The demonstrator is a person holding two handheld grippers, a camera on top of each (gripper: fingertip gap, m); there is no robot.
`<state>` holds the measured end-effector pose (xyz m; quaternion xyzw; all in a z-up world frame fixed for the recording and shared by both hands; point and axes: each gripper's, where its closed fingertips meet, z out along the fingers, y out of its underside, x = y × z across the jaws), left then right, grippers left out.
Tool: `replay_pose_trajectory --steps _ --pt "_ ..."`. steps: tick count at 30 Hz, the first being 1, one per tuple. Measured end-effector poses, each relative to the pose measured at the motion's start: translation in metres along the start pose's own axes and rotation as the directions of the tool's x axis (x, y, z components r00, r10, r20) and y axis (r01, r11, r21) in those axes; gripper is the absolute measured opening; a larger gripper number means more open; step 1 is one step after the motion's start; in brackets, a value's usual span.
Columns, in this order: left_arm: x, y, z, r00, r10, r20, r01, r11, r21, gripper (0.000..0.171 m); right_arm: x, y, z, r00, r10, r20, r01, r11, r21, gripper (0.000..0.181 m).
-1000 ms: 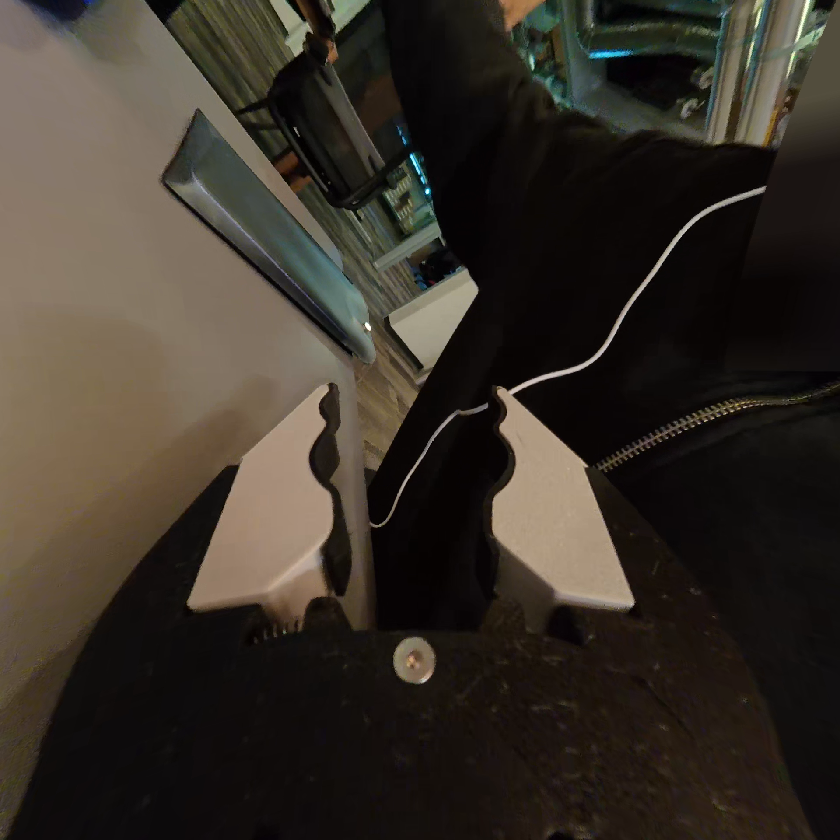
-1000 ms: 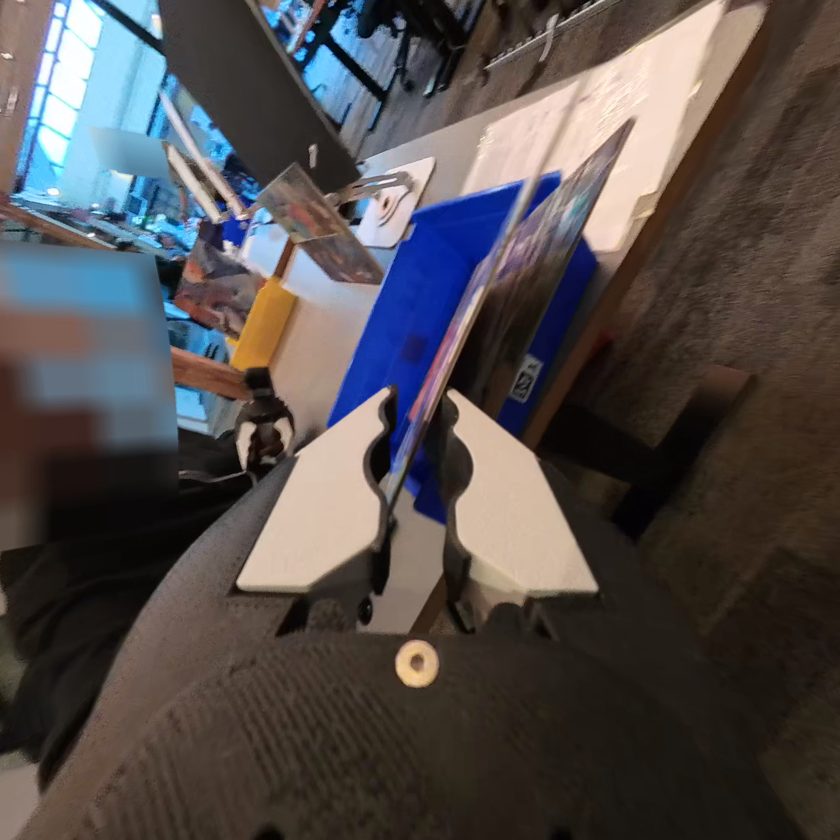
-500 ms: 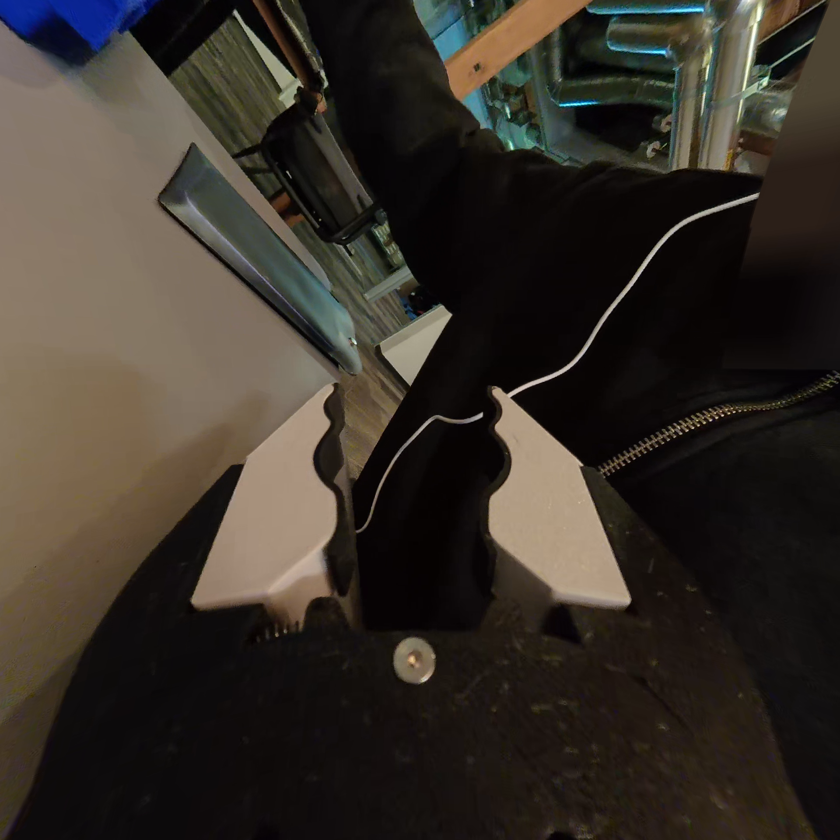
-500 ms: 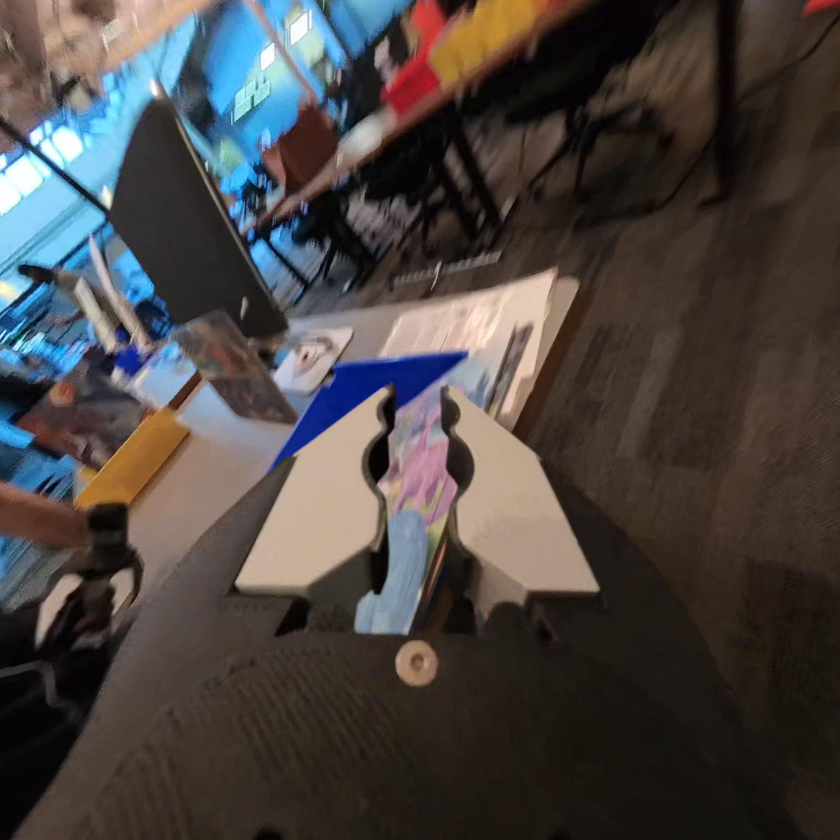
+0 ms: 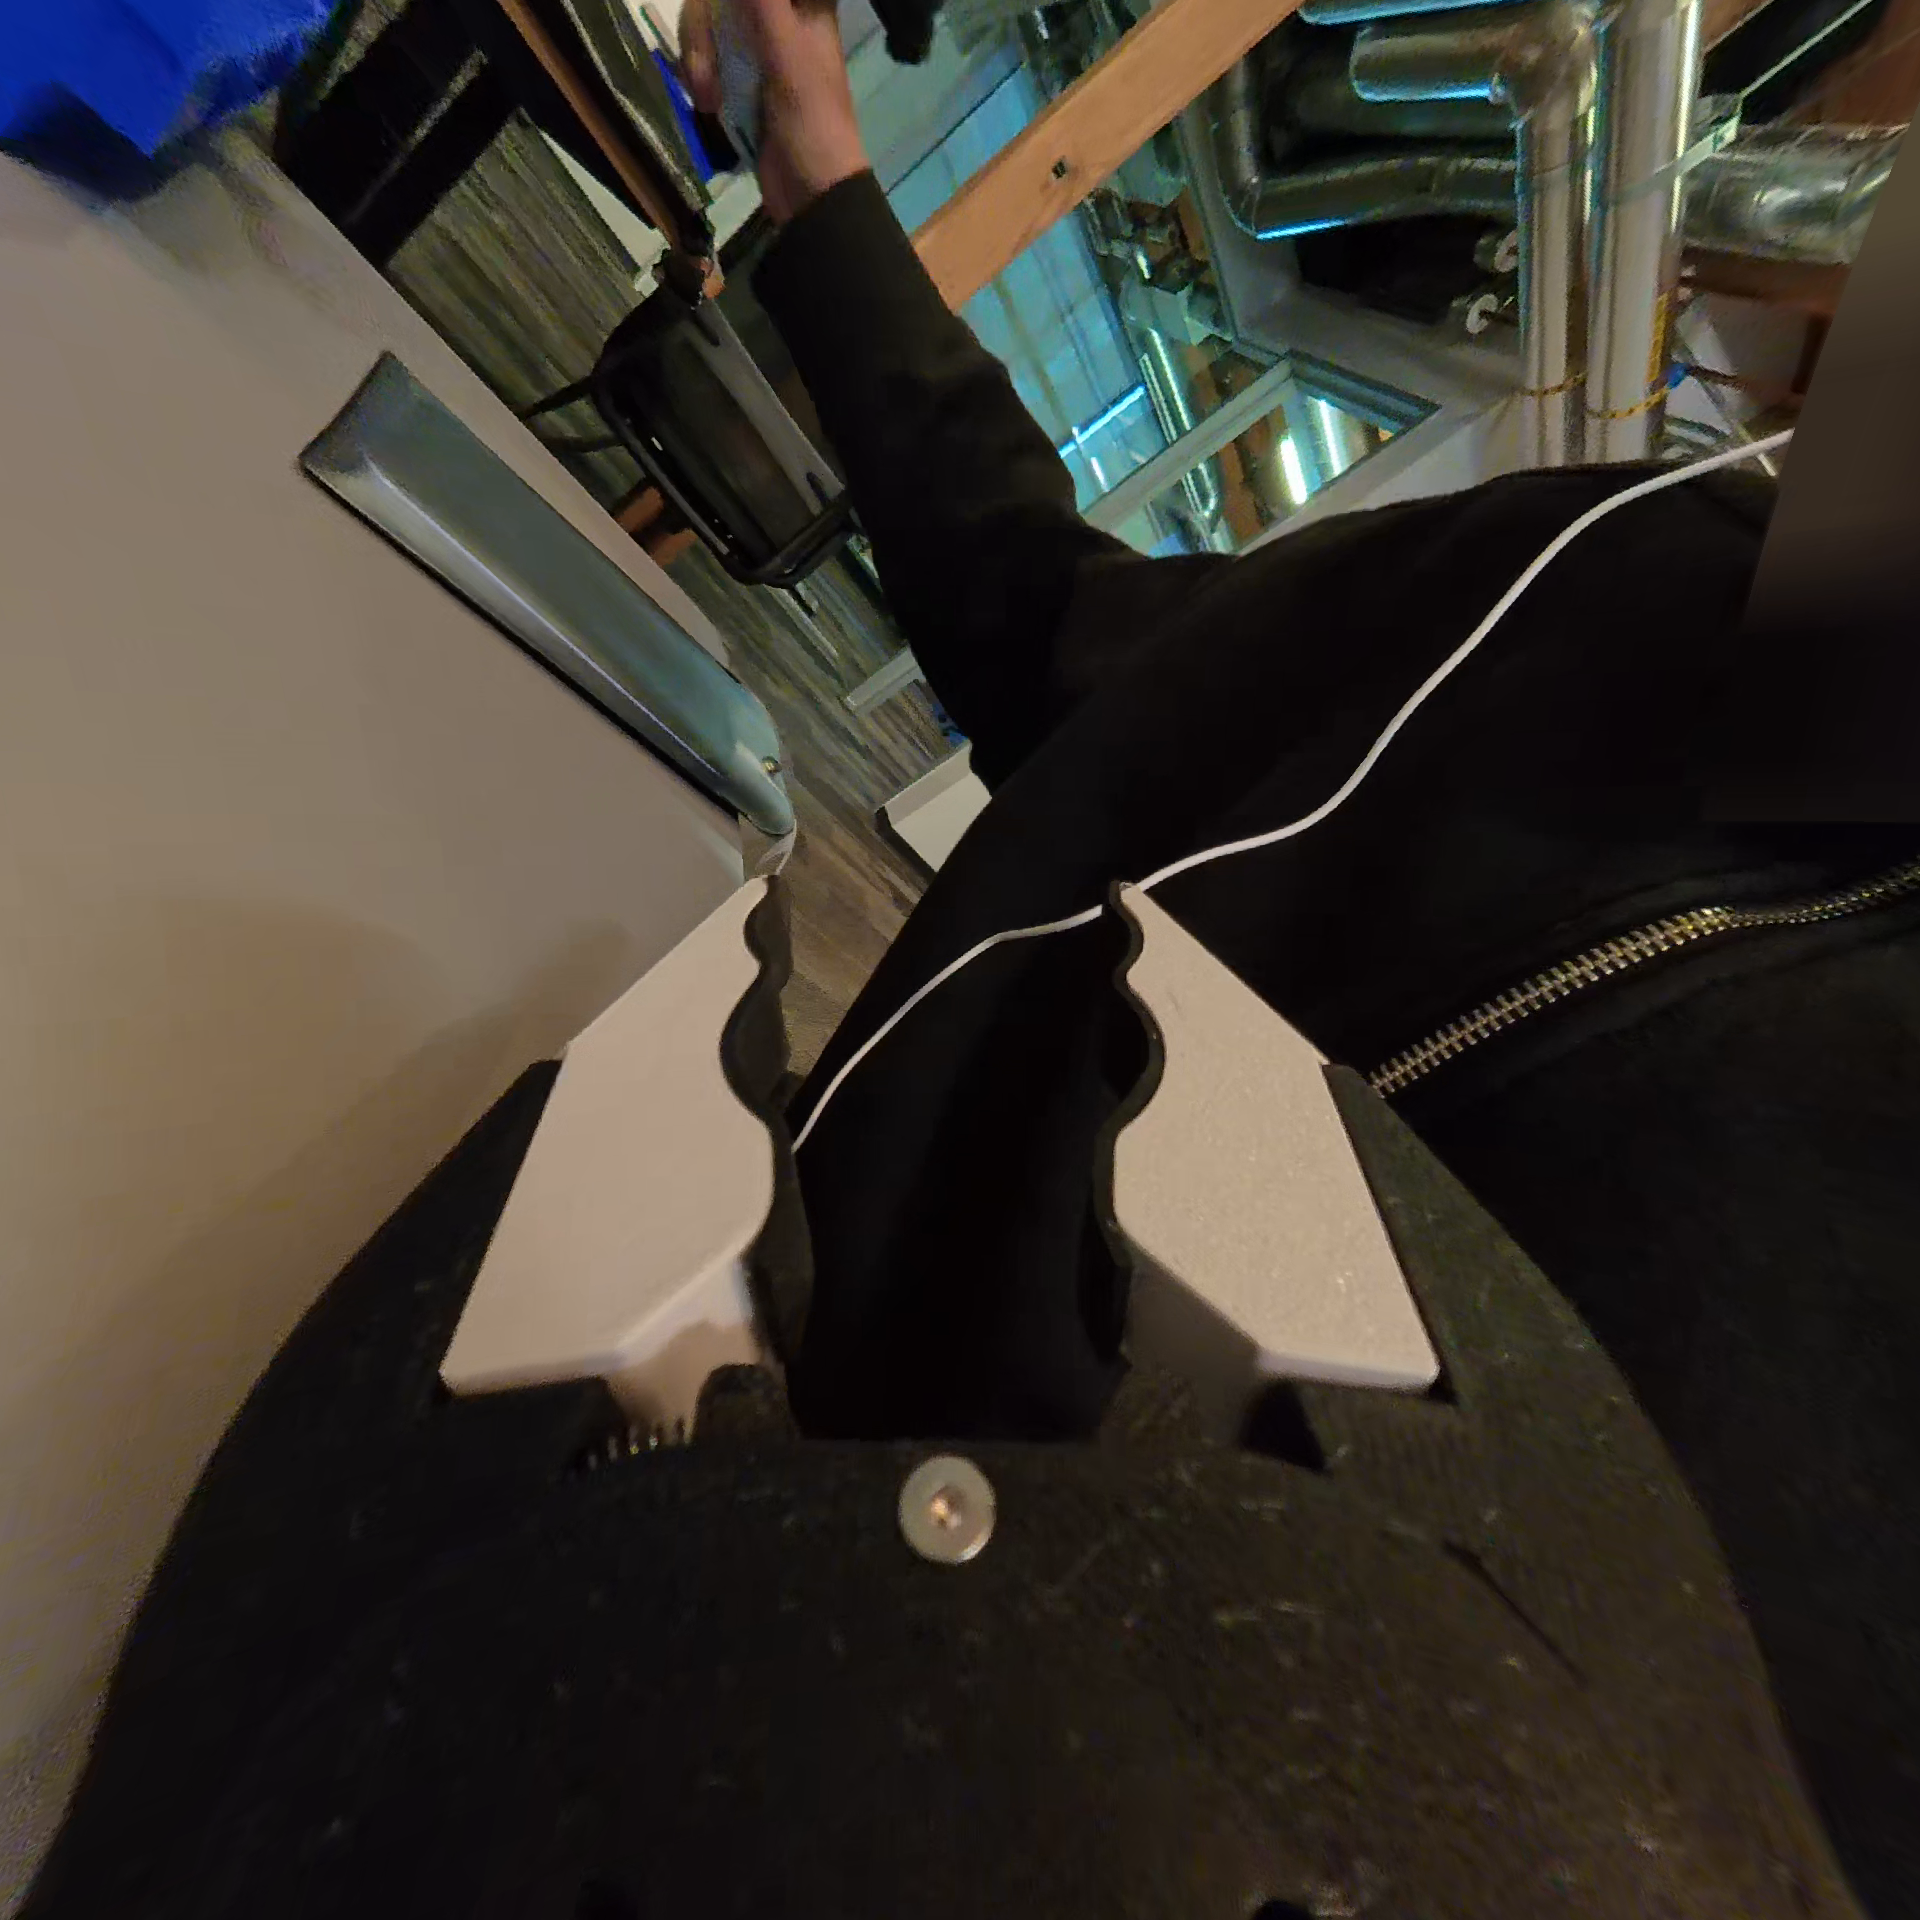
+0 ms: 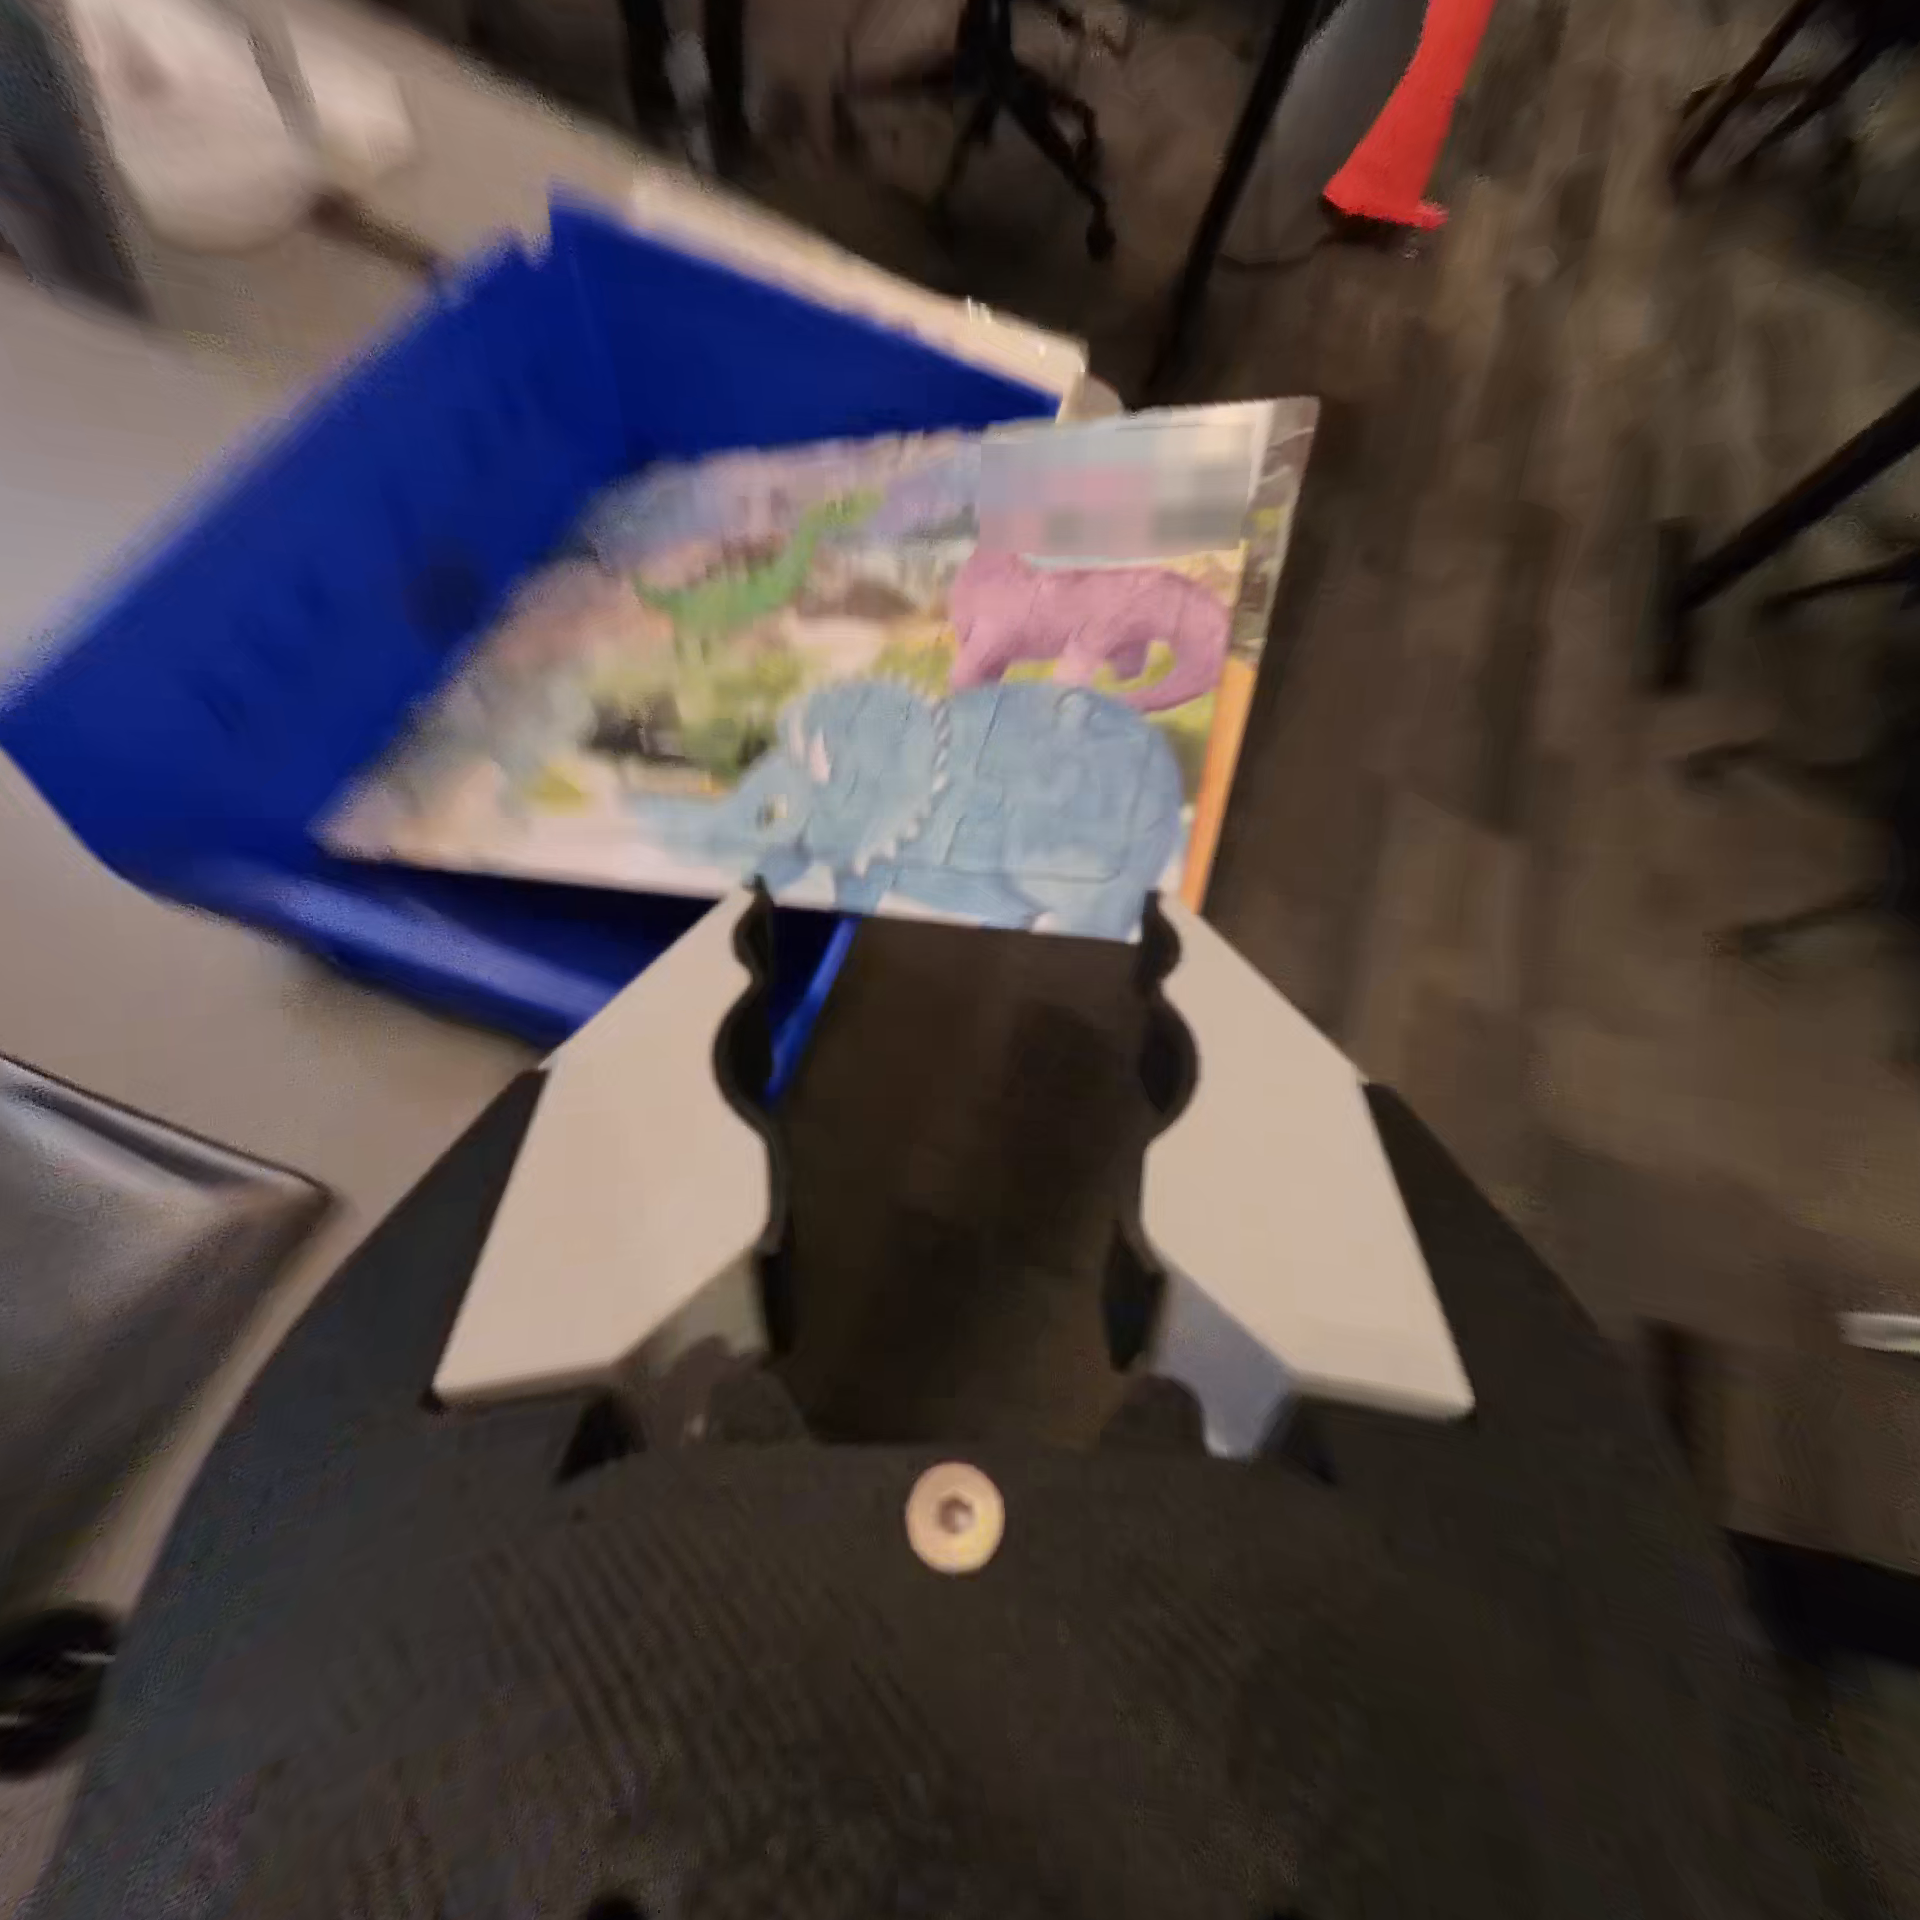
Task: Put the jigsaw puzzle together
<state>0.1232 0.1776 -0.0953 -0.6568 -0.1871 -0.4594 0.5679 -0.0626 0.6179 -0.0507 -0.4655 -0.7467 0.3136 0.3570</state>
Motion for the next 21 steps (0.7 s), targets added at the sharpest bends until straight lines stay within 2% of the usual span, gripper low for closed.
replay_pose_trajectory --steps 1,2,4,5,6,8,10,12,15,18,21 --pt "0.001 0.001 -0.001 1.0 0.004 0.007 -0.004 1.0 0.003 0.056 -0.014 0.007 0.004 0.982 -0.178 -0.068 0.174 0.983 -0.062 0.075" --pt "0.002 0.002 -0.002 1.0 0.005 0.01 -0.005 1.0 0.009 0.056 -0.028 0.01 0.009 0.918 -0.378 -0.124 0.361 0.922 -0.137 0.074" --pt "0.004 0.004 -0.002 1.0 0.0 0.006 0.0 1.0 0.019 0.056 -0.057 0.01 0.023 0.702 -0.699 -0.134 0.66 0.71 -0.244 0.057" --pt "0.005 0.005 -0.002 1.0 -0.002 0.003 0.002 1.0 0.023 0.056 -0.071 0.007 0.033 0.63 -0.769 -0.103 0.731 0.633 -0.256 0.053" --pt "0.006 0.005 -0.001 1.0 -0.003 0.0 0.003 1.0 0.027 0.056 -0.083 0.003 0.043 0.622 -0.78 -0.07 0.747 0.618 -0.246 0.054" --pt "0.009 0.006 0.0 1.0 -0.008 -0.01 0.008 0.999 0.036 0.057 -0.095 -0.003 0.061 0.688 -0.726 0.005 0.707 0.668 -0.233 0.063" --pt "0.012 0.008 0.001 1.0 -0.007 -0.013 0.008 0.999 0.039 0.057 -0.096 -0.003 0.078 0.716 -0.695 0.066 0.684 0.68 -0.265 0.078" --pt "0.014 0.011 0.001 1.0 0.006 0.008 -0.006 0.999 0.041 0.057 -0.098 -0.004 0.094 0.697 -0.711 0.092 0.707 0.66 -0.253 0.079" --pt "0.016 0.011 -0.001 1.0 0.01 0.019 -0.012 0.998 0.065 0.056 -0.088 -0.01 0.112 0.668 -0.744 0.04 0.722 0.633 -0.278 0.071" --pt "0.02 0.011 -0.001 1.0 -0.005 -0.004 0.005 0.996 0.087 0.056 -0.094 -0.01 0.112 0.704 -0.706 0.07 0.696 0.668 -0.264 0.076" --pt "0.02 0.014 -0.003 1.0 0.004 0.013 -0.005 0.997 0.075 0.056 -0.11 0.0 0.094 0.732 -0.664 0.151 0.679 0.692 -0.248 0.08"
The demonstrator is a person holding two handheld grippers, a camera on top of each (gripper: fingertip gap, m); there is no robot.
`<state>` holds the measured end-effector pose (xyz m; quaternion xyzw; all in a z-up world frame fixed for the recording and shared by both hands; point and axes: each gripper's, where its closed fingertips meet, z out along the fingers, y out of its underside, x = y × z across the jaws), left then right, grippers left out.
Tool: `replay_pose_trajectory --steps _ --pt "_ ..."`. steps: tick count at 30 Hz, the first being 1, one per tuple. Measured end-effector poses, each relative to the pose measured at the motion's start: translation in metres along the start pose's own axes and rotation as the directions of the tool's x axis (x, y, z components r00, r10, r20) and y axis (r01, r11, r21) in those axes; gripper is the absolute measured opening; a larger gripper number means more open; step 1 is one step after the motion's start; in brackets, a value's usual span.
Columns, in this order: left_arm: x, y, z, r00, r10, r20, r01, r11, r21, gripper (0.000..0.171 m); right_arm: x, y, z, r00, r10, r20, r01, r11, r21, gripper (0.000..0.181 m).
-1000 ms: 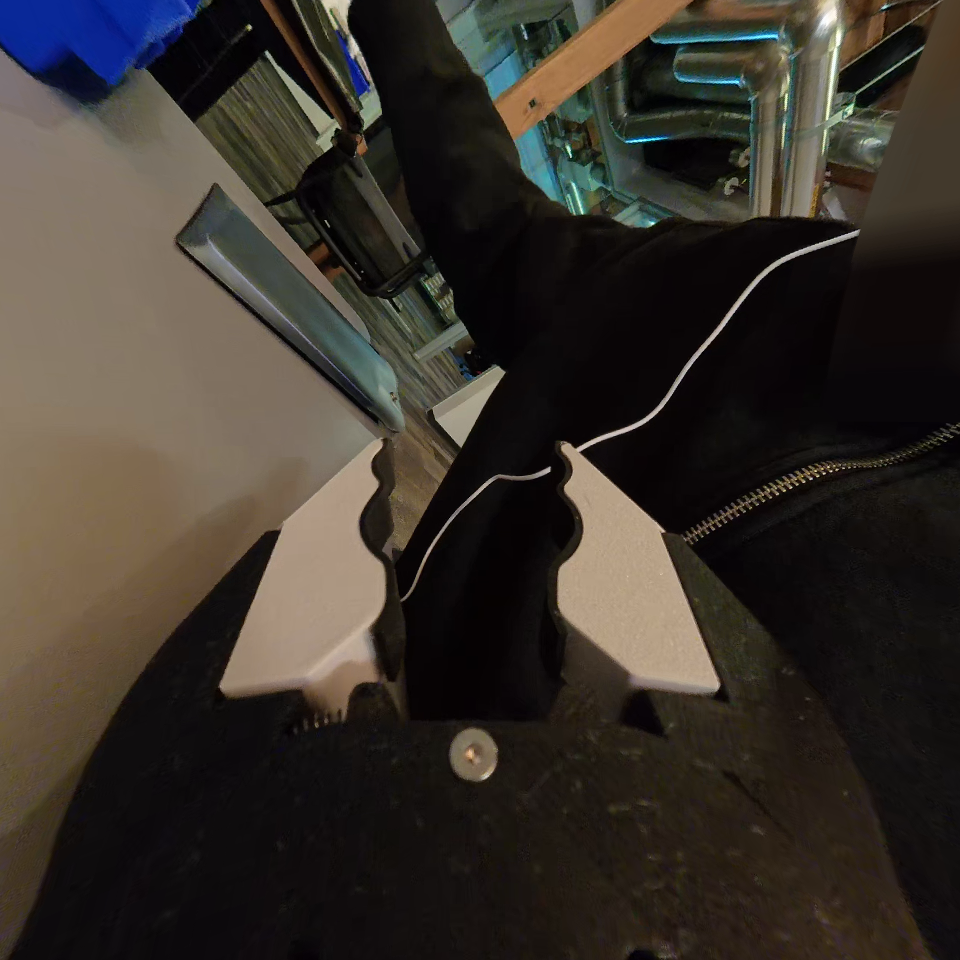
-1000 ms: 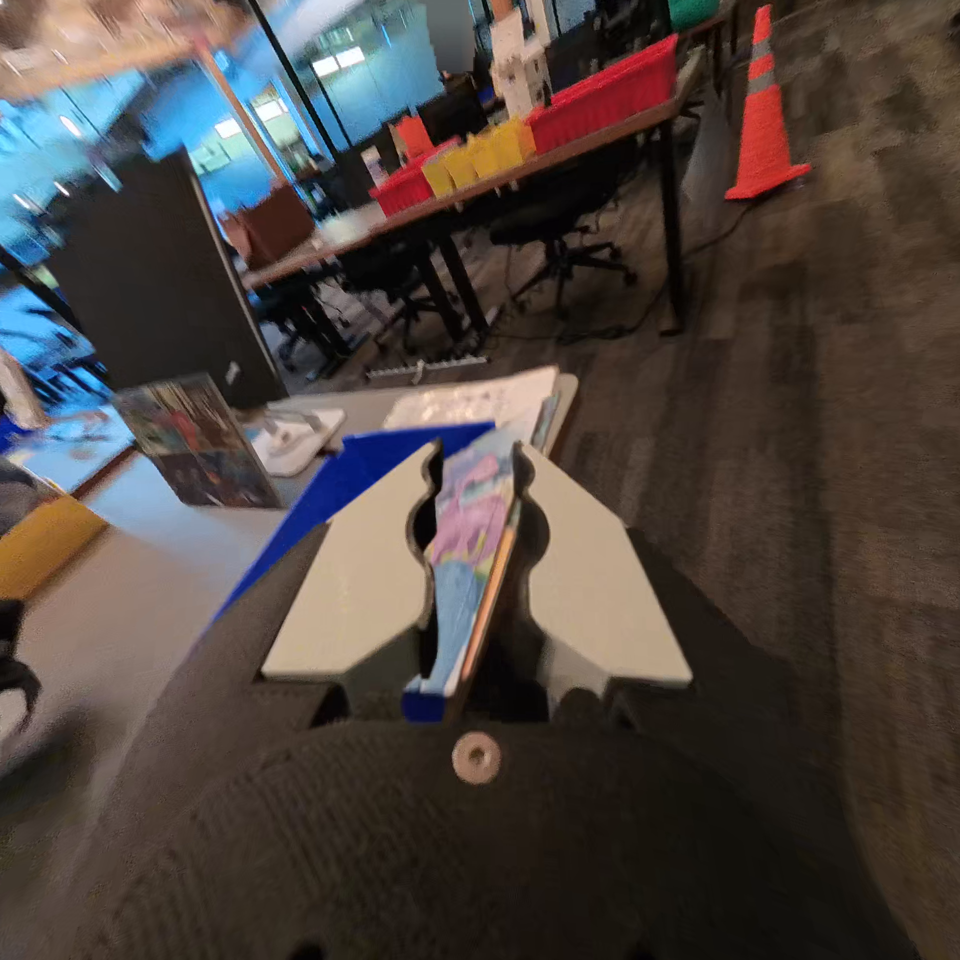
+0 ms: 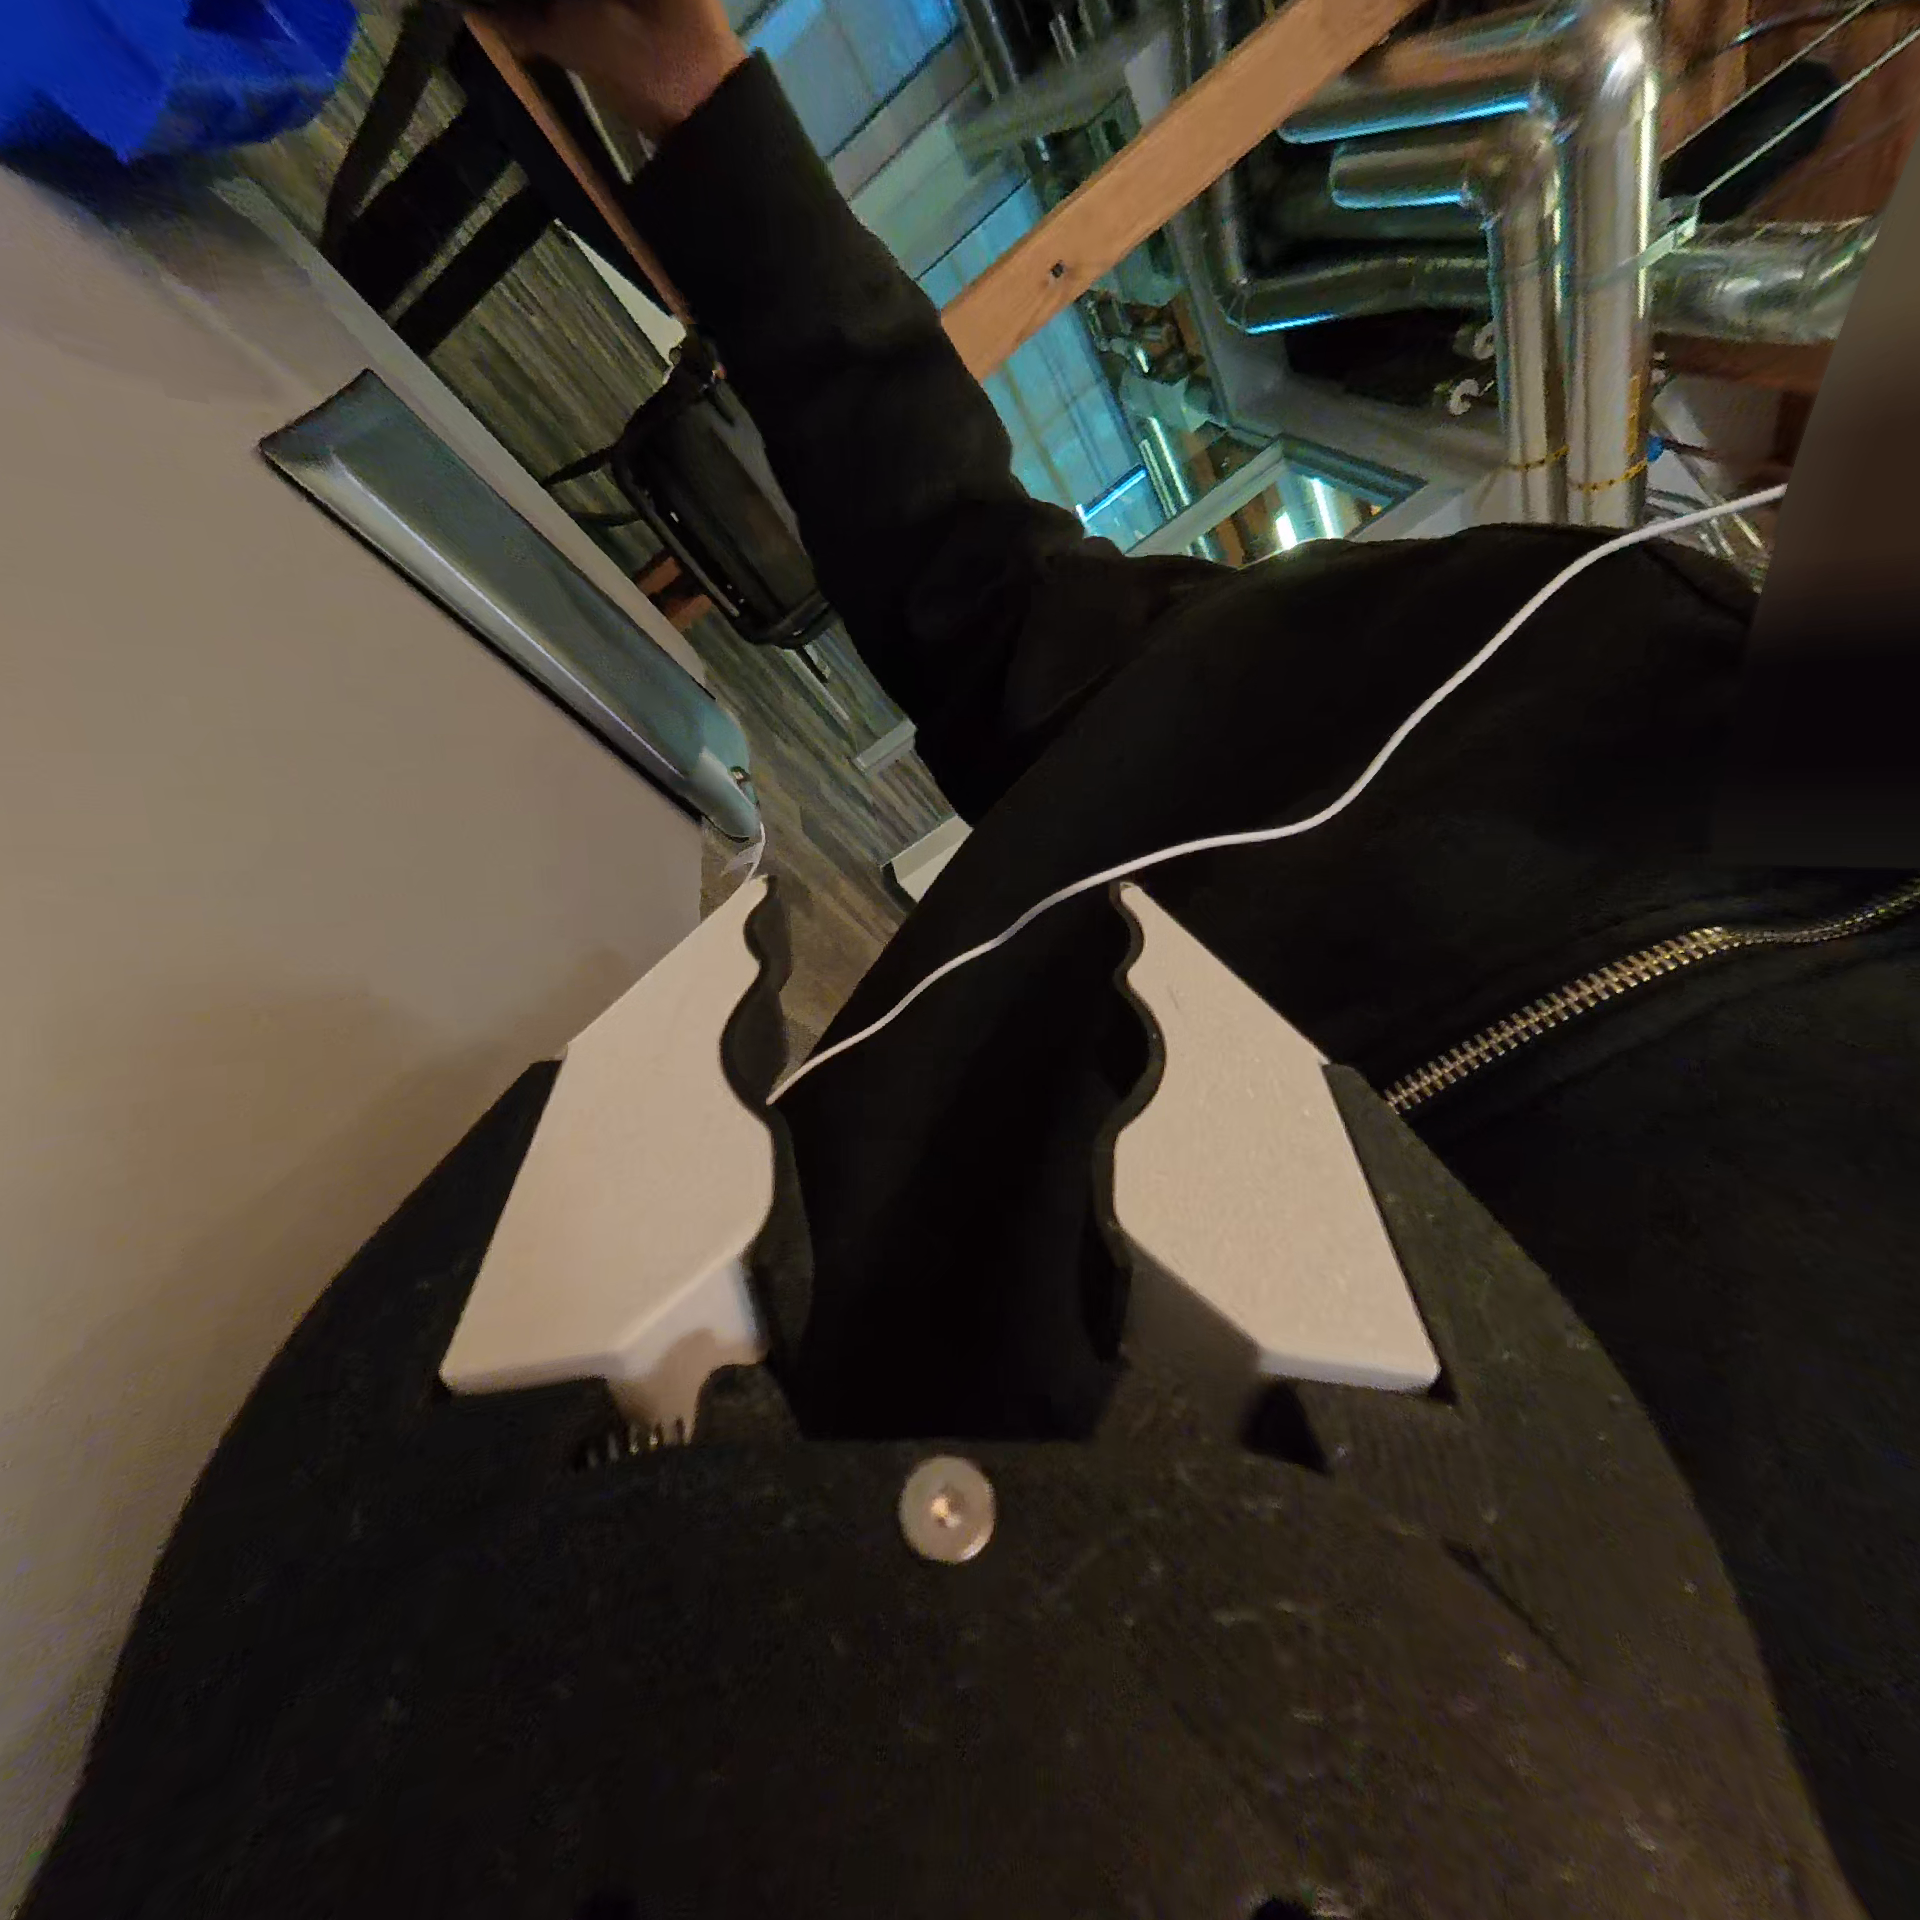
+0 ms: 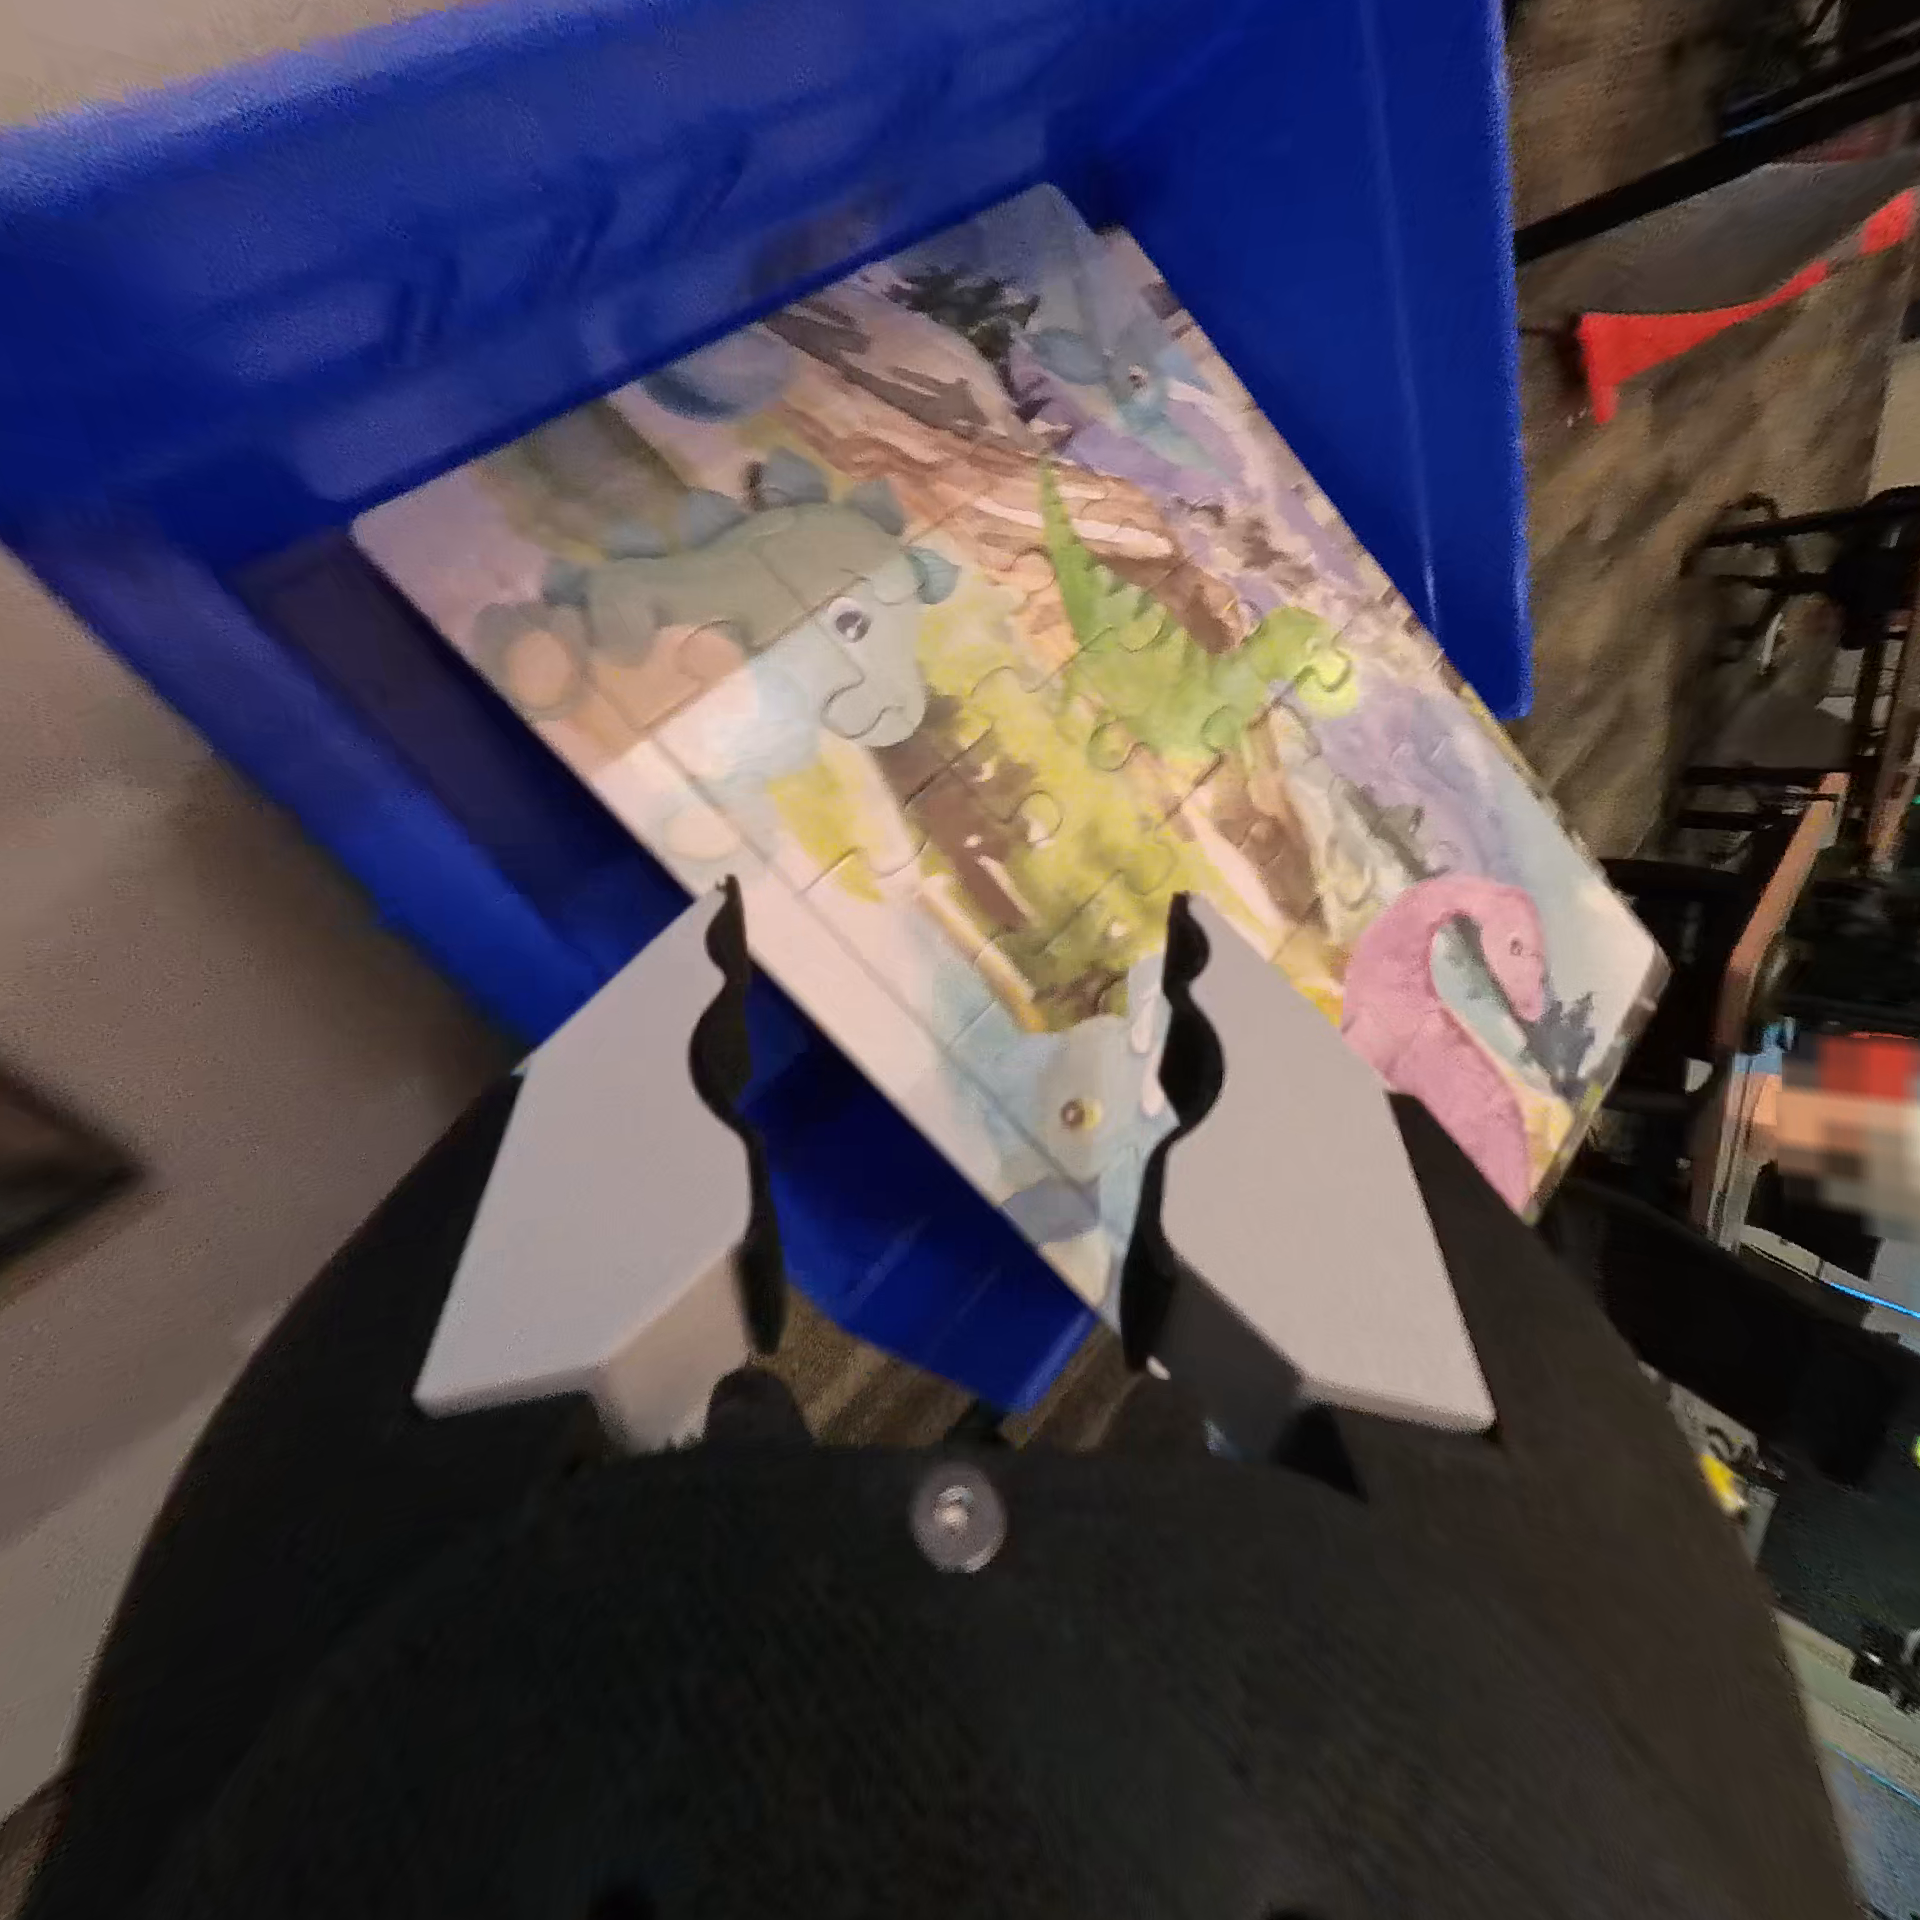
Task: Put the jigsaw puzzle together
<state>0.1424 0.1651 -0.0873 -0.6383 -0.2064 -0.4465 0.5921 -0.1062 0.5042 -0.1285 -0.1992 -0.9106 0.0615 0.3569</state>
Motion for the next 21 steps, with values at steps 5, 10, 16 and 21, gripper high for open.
replay_pose_trajectory --steps 5,10,16,21 --pt "-0.003 -0.007 -0.001 0.999 -0.023 -0.035 0.024 0.999 0.037 0.056 -0.008 0.022 -0.006 0.999 -0.038 -0.015 0.037 0.997 -0.066 0.082" --pt "0.01 -0.009 0.006 0.999 0.008 -0.051 -0.006 0.999 0.039 0.058 0.013 0.028 0.007 0.993 -0.05 -0.111 0.032 0.987 -0.16 0.087" --pt "0.017 -0.006 -0.016 0.999 0.037 0.022 -0.039 0.991 0.125 0.058 0.018 0.023 0.007 0.99 0.009 -0.144 -0.03 0.989 -0.144 0.088" --pt "0.026 -0.009 -0.036 0.995 0.073 0.07 -0.087 0.973 0.213 0.057 0.022 0.005 -0.033 0.978 0.07 -0.197 -0.083 0.995 -0.057 0.084"
